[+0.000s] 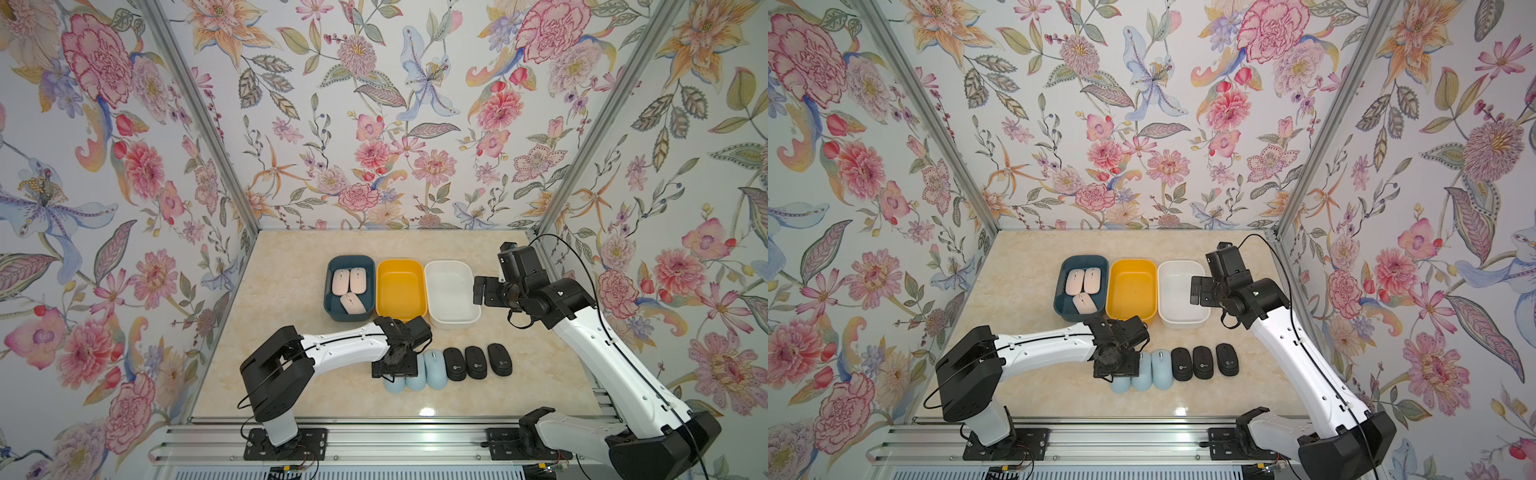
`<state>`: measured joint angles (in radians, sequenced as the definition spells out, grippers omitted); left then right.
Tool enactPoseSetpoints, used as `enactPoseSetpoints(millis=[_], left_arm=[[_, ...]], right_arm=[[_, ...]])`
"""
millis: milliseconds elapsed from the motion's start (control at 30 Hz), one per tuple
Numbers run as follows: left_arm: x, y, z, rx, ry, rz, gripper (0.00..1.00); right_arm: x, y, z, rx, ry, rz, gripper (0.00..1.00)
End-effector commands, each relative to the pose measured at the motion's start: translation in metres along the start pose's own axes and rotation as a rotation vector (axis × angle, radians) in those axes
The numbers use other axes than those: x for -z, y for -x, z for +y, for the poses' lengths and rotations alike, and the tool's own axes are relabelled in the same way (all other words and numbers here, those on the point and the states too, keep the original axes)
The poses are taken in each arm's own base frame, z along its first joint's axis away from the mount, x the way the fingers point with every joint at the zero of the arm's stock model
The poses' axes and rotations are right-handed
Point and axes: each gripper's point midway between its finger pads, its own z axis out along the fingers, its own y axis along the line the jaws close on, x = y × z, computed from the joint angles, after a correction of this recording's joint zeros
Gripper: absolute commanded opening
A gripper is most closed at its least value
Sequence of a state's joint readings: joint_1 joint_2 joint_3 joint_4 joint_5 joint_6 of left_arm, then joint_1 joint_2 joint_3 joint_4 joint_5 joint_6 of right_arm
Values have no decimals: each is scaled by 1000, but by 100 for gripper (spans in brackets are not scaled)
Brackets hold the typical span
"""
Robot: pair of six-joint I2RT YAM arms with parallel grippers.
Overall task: Place the mice by color into the storage box
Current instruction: Pick up the mouse from the center of the board.
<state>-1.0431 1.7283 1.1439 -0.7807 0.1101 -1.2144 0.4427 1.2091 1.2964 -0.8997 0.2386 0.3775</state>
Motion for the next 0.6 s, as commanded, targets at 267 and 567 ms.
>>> enactPoseSetpoints(millis=[267,567], left_arm=[[-14,-17,16,18,52,48,78],[-22,-19,20,7,79,62,78]], right_arm=[[-11,-5,4,10,9,26,99],[-14,-5,6,12,11,35,99]])
